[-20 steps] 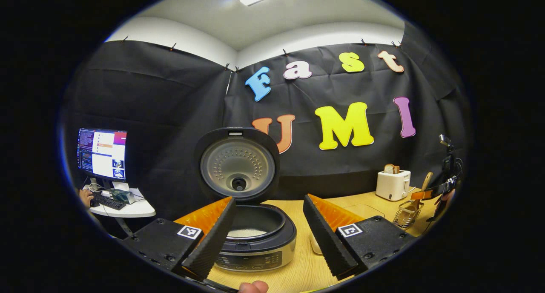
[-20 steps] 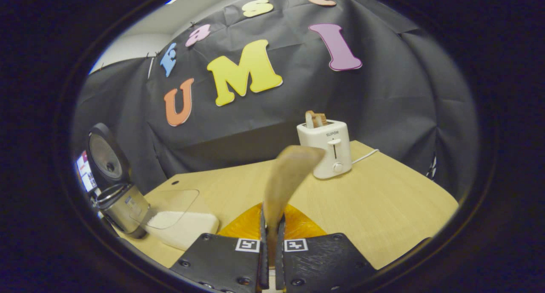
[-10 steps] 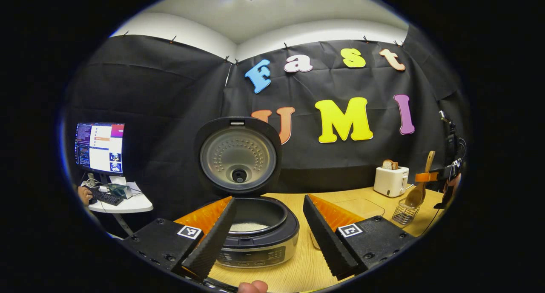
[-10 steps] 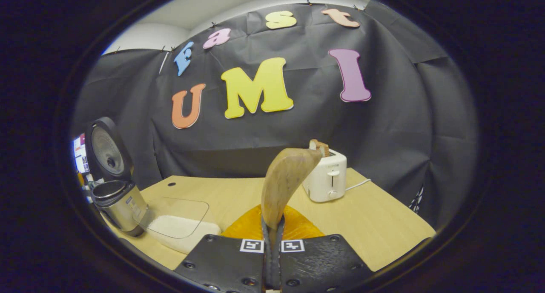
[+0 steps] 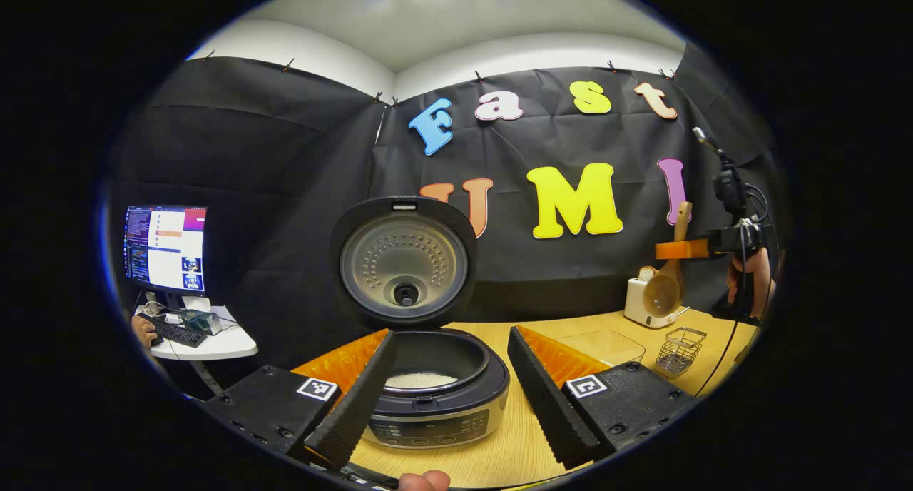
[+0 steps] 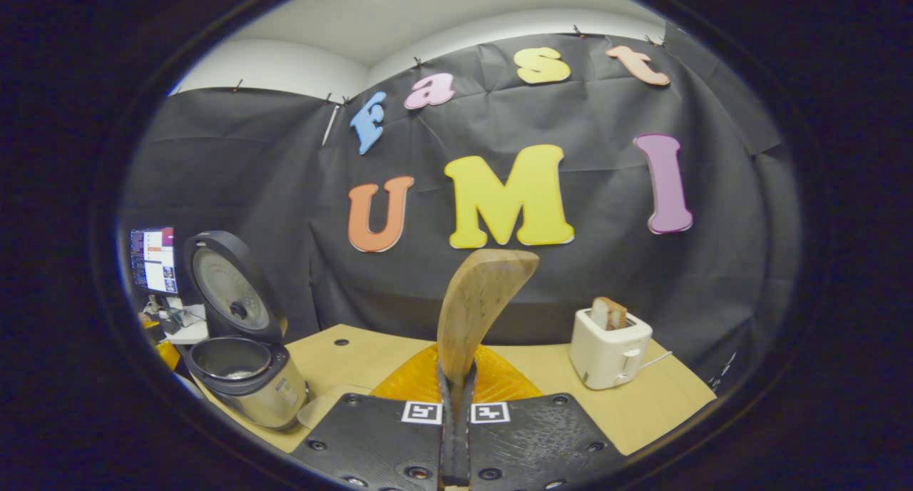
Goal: Close the left gripper, press the button to open the rice cooker; take a wooden spoon from the chopstick holder with the right hand, scoop a spoonful of rice and pour it into the rice cooker, then put the wooden spoon back into the chopstick holder.
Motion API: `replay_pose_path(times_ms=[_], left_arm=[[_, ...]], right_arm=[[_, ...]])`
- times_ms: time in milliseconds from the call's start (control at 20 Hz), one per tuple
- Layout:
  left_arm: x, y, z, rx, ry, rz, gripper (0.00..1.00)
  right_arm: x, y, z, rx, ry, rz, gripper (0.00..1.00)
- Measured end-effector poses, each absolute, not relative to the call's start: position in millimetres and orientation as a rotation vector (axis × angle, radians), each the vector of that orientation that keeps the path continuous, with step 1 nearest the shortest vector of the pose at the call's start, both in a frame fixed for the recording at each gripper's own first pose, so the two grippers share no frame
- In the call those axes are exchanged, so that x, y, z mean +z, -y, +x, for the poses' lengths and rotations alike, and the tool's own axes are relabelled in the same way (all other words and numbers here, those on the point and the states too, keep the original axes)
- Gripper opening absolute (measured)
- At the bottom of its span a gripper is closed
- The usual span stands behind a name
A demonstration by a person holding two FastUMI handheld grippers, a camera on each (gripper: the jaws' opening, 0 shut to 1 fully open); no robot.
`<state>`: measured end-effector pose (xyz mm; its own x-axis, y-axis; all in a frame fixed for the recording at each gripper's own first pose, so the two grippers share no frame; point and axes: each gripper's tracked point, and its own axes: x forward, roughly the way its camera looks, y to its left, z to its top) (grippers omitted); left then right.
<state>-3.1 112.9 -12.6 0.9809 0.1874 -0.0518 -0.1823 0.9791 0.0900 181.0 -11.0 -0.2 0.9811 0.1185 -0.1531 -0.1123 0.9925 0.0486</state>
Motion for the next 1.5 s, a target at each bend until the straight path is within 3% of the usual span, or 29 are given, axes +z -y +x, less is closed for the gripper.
replay_pose_path(times_ms=[50,300,700,750,800,1500], left_arm=[[-14,-116,-4,0.188,-0.065,0.086,1.00],[-9,-129,-11,0.205,-0.060,0.095,1.00],[-7,-146,-17,0.202,-0.056,0.080,1.00],[-7,-146,-17,0.201,-0.056,0.076,0.95],[-5,-148,-18,0.201,-0.051,0.073,1.00],[-10,-165,-23,0.229,-0.075,0.058,1.00]], right_arm=[[-6,-6,189,0.137,-0.171,0.033,0.00],[-67,-53,213,0.163,-0.282,-0.022,0.00],[-153,-46,216,0.036,-0.405,-0.196,0.00],[-160,-46,216,0.028,-0.421,-0.197,0.00],[-166,-47,216,0.028,-0.434,-0.191,0.00],[-179,-115,220,0.107,-0.526,0.166,0.00]])
